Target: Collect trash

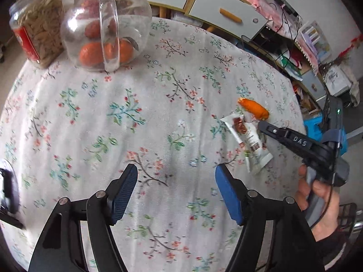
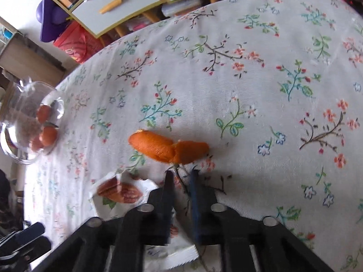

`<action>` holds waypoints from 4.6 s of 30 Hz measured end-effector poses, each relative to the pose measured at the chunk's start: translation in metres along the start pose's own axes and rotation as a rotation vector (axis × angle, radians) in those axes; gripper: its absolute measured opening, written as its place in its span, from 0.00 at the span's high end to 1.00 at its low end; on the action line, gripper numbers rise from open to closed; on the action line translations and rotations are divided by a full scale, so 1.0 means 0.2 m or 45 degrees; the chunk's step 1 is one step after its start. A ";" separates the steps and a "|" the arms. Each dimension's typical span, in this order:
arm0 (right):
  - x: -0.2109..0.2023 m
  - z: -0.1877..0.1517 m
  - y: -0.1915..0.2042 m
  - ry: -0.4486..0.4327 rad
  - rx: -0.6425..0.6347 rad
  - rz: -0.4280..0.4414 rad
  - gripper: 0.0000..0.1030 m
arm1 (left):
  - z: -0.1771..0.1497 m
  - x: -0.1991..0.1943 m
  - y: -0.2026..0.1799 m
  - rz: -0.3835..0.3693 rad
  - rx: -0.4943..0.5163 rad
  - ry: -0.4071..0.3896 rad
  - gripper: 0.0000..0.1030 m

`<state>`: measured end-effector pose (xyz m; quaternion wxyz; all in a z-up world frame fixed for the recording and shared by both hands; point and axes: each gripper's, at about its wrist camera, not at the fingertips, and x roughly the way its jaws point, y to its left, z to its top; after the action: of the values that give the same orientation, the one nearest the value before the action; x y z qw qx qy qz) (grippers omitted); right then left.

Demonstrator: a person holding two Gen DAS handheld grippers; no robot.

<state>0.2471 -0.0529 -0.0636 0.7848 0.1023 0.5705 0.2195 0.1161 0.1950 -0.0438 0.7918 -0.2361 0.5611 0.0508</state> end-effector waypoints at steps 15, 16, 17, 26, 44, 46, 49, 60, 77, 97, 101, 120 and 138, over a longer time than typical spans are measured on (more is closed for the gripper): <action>-0.40 -0.07 -0.22 -0.044 0.079 -0.063 0.97 | 0.02 0.26 -0.36 -0.250 -0.059 0.089 0.53; -0.42 -0.08 -0.23 -0.046 0.079 -0.064 0.97 | 0.02 0.28 -0.38 -0.250 -0.063 0.093 0.59; -0.45 -0.09 -0.25 -0.047 0.080 -0.066 0.97 | 0.02 0.30 -0.39 -0.250 -0.062 0.094 0.62; -0.49 -0.16 -0.44 0.028 0.102 -0.095 0.71 | -0.01 0.33 -0.47 -0.188 0.041 0.008 0.88; -0.18 -0.02 -0.20 -0.070 -0.103 -0.103 0.47 | -0.06 0.05 -0.25 -0.093 0.126 -0.092 0.95; -0.15 -0.01 -0.17 -0.087 -0.116 -0.095 0.47 | -0.07 0.04 -0.20 -0.086 0.105 -0.088 0.95; -0.11 0.01 -0.14 -0.098 -0.128 -0.095 0.47 | -0.06 0.03 -0.15 -0.085 0.083 -0.090 0.95; -0.19 -0.02 -0.02 -0.102 -0.244 -0.078 0.76 | -0.11 -0.06 -0.12 -0.173 0.080 -0.115 0.95; -0.83 -0.23 -0.49 -0.171 0.043 -0.091 0.76 | -0.31 -0.19 -0.50 -0.301 0.234 -0.151 0.95; -1.37 -0.51 -1.58 -0.270 0.530 -0.329 0.68 | -0.57 -0.02 -1.36 -0.437 0.589 -0.061 0.95; -1.44 -0.54 -1.72 -0.279 0.628 -0.316 0.33 | -0.62 0.10 -1.60 -0.480 0.670 -0.008 0.95; -1.62 -0.69 -1.92 -0.291 0.669 -0.416 0.22 | -0.79 0.60 -2.38 -0.481 0.937 0.161 0.63; -1.60 -0.63 -1.39 -0.277 0.442 -0.455 0.01 | -0.71 0.19 -1.79 -0.167 0.785 -0.030 0.04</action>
<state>0.1115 -0.4566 0.0528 0.8385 0.1558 0.5210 -0.0358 0.1308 -0.1888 -0.0027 0.8340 -0.0200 0.5245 -0.1700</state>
